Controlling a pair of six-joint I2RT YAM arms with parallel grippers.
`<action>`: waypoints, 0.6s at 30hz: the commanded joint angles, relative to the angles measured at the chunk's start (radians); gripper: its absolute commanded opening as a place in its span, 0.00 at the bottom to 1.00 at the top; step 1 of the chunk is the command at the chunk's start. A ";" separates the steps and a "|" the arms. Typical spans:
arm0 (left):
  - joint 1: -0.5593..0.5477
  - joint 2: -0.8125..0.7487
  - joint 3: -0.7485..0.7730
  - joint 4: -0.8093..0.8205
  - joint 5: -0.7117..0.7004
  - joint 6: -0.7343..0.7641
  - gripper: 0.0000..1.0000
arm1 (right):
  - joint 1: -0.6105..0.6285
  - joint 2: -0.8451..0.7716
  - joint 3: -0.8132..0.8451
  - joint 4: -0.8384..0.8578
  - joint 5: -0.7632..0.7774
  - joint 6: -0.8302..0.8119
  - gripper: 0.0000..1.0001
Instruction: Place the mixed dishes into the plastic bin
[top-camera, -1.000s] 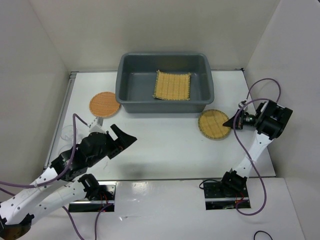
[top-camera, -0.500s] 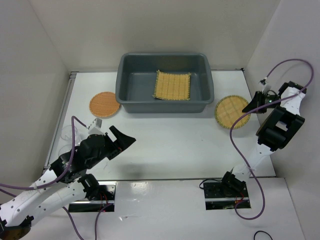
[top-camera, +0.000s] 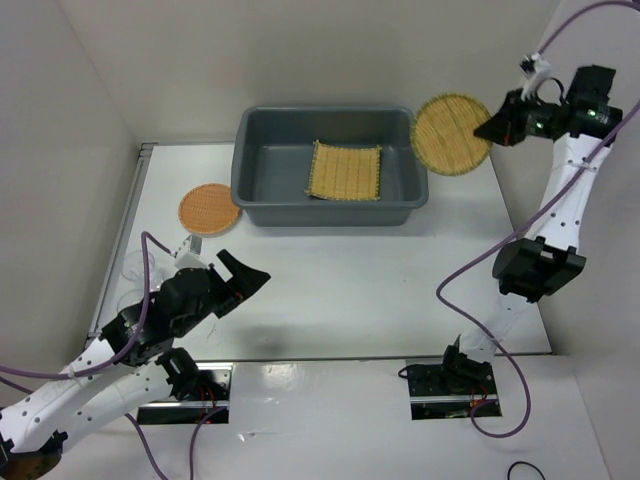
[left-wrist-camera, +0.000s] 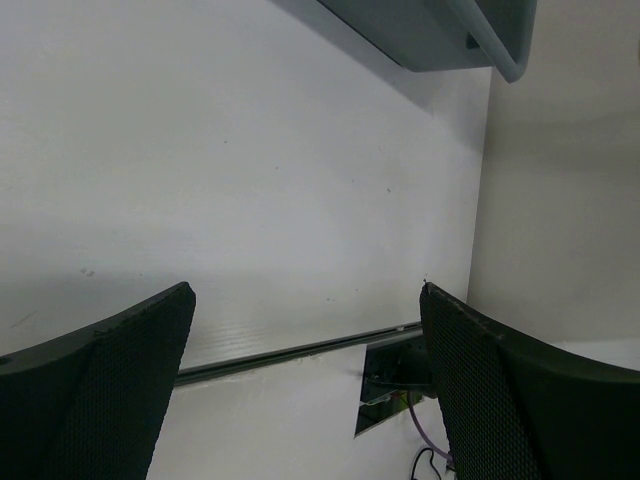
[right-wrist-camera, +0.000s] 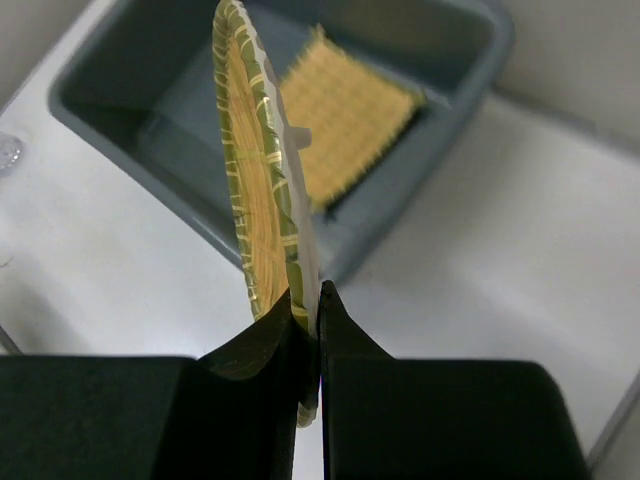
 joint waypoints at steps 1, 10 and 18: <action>0.006 -0.010 0.005 0.028 -0.033 0.007 0.99 | 0.159 0.017 0.195 0.102 -0.052 0.132 0.00; 0.006 -0.031 0.005 0.019 -0.033 -0.005 0.99 | 0.409 0.376 0.268 0.332 -0.116 0.391 0.00; 0.006 -0.062 -0.015 -0.021 -0.041 -0.039 0.99 | 0.484 0.729 0.555 0.476 -0.072 0.638 0.00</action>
